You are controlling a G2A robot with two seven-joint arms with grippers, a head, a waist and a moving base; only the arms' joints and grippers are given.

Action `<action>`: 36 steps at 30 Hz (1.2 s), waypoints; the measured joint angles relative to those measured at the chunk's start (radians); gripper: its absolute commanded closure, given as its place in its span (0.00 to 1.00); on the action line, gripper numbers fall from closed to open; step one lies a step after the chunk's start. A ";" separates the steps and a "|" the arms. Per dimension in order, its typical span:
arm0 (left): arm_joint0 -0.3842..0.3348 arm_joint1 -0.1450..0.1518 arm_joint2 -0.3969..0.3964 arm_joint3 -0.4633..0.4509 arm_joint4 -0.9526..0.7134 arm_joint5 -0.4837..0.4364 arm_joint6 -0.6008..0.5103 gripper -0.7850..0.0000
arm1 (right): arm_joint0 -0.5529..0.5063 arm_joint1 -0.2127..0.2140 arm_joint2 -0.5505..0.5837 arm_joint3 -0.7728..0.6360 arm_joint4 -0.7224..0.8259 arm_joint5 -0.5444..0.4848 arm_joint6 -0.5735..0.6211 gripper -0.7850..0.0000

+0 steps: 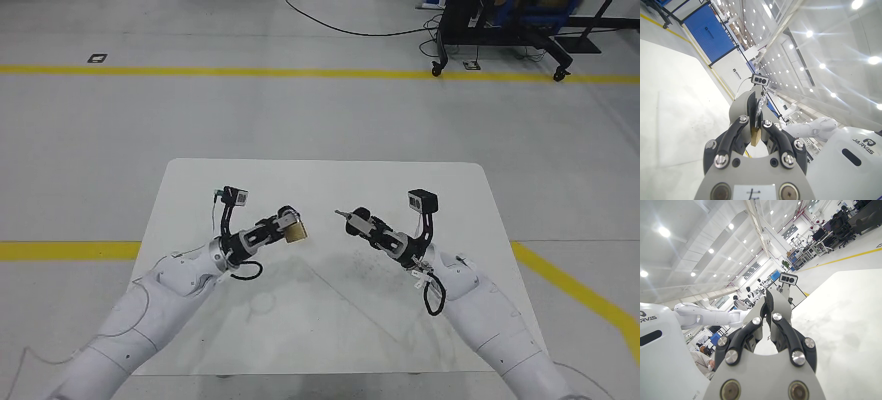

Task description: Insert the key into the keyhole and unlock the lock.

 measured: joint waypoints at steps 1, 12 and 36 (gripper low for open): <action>0.002 -0.001 0.000 -0.011 0.009 0.061 0.005 1.00 | -0.002 0.000 0.001 -0.004 -0.002 0.005 -0.003 1.00; -0.017 -0.013 -0.032 -0.107 -0.163 0.516 -0.041 1.00 | -0.157 0.033 0.155 -0.221 -0.115 0.175 -0.087 1.00; -0.131 -0.067 -0.032 0.042 -0.405 1.051 -0.244 1.00 | -0.105 0.036 0.240 -0.510 -1.224 0.036 -0.300 1.00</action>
